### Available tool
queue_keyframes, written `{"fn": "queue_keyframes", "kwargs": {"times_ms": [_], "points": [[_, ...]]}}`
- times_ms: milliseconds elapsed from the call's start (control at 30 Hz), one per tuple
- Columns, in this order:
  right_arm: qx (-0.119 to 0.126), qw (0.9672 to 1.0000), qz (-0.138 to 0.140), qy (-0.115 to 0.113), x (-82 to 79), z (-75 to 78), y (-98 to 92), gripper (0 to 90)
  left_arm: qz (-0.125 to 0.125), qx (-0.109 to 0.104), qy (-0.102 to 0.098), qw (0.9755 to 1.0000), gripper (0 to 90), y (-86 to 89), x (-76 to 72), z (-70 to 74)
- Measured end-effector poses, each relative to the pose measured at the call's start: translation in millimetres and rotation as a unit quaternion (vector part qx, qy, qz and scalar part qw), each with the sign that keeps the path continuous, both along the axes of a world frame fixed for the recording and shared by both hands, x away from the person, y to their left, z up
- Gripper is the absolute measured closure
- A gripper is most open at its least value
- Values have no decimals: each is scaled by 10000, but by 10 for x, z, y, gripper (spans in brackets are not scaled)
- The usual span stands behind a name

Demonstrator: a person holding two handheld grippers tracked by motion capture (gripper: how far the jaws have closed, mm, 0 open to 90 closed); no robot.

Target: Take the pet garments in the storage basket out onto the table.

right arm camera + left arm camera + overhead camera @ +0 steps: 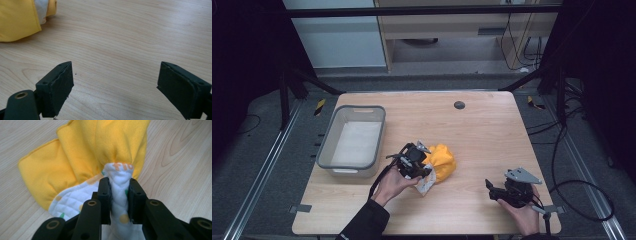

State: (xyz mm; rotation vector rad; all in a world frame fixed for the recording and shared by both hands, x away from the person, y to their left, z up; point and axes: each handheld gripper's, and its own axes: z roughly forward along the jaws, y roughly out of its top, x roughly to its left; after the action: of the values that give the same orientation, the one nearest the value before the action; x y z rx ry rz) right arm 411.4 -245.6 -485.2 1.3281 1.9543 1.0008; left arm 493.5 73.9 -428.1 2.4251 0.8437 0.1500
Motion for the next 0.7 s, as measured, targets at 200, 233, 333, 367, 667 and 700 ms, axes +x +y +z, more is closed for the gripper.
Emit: {"fn": "queue_keyframes", "kwargs": {"times_ms": [200,233,333,367,667,700], "points": [[13,10000,-12,11,0,1,-3,130,-16,-18,-101,9999,670,-16,-36,2],[9,10000,-12,14,-1,0,-2,130,-13,-25,-128,9999,656,-16,-43,4],[-3,10000,-9,15,0,-2,-1,129,-30,-65,-195,9998,615,-17,-70,22],[-4,10000,-10,15,0,-2,-2,129,-34,-77,-246,9997,594,-14,-79,32],[8,10000,-20,20,0,-1,-9,127,-43,-262,-407,9988,441,87,-170,92],[6,10000,-19,18,-1,-1,-9,127,-44,-234,-441,9987,422,103,-183,96]]}}
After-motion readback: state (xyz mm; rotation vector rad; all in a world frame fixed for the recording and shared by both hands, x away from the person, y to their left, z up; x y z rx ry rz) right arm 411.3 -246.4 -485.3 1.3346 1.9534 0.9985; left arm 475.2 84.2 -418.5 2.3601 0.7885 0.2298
